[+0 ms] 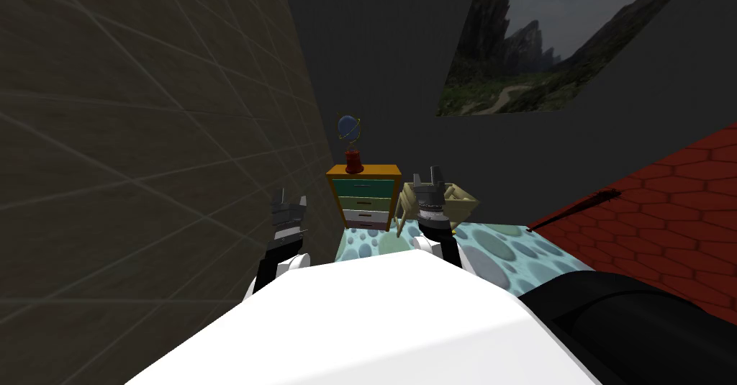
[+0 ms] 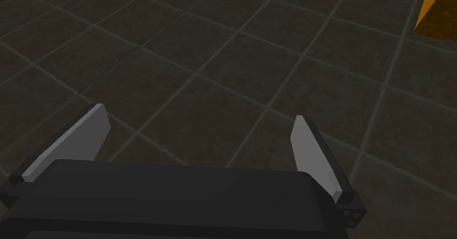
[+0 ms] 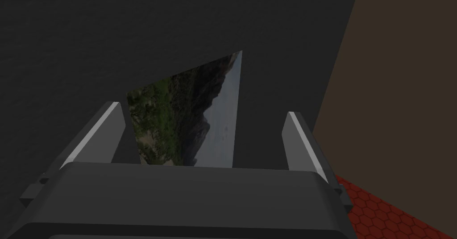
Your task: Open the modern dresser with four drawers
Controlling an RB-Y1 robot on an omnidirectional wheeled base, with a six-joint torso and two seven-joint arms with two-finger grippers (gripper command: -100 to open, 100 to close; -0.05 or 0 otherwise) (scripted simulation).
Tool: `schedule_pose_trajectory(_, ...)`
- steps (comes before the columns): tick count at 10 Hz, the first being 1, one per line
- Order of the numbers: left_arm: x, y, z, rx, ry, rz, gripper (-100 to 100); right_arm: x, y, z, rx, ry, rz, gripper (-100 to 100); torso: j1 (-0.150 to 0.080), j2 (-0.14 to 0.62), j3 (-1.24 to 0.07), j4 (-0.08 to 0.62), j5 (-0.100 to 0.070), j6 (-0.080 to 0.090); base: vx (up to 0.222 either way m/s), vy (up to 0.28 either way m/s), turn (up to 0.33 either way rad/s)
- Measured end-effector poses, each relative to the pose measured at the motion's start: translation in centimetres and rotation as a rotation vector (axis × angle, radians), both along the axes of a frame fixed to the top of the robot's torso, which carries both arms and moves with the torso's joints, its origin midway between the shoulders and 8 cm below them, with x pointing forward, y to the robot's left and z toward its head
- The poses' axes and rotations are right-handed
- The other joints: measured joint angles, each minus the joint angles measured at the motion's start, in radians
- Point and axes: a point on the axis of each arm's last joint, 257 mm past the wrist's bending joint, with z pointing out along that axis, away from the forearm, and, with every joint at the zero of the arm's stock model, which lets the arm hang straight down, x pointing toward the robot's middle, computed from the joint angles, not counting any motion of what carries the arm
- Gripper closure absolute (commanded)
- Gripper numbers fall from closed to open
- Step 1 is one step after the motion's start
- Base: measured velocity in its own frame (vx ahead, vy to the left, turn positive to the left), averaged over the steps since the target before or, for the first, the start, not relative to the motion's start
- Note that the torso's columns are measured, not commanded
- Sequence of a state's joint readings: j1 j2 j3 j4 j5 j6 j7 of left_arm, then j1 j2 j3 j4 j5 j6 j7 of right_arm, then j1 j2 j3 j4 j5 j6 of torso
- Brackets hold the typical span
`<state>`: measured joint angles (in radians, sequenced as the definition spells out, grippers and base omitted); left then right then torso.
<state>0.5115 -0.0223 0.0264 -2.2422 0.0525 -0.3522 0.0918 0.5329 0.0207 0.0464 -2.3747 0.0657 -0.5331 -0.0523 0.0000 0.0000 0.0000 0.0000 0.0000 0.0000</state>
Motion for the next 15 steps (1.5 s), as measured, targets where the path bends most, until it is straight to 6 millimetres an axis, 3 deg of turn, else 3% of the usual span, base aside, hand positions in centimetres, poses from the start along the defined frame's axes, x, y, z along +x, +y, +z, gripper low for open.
schedule_pose_trajectory(2,0.0,0.0,0.0,0.0,0.0,0.0,0,0.0,0.0,0.0,0.0,0.0,0.0,0,0.0,0.104,-0.209,0.105,0.0,0.0,0.0,0.0,0.0)
schedule_pose_trajectory(9,0.0,0.0,0.0,0.0,0.0,0.0,0,0.0,0.0,0.0,0.0,0.0,0.0,0,0.0,0.618,-1.234,0.617,0.0,0.0,0.0,0.0,0.0)
schedule_pose_trajectory(10,0.0,0.0,0.0,0.0,0.0,0.0,-100,0.0,0.0,0.0,0.0,0.0,0.0,0,0.0,0.691,-1.382,0.691,0.0,0.0,0.019,-0.005,-0.02)
schedule_pose_trajectory(12,0.3,-0.5,-0.1,0.042,0.015,-0.025,-100,0.0,0.0,0.0,0.0,0.0,0.0,0,0.0,0.733,-1.471,0.734,0.0,0.0,0.028,-0.009,-0.032)
schedule_pose_trajectory(15,0.7,-1.3,-0.5,0.099,0.049,-0.063,-100,0.0,0.0,0.0,0.0,0.0,0.0,0,0.0,0.737,-1.477,0.738,0.0,0.0,0.056,-0.018,-0.044)
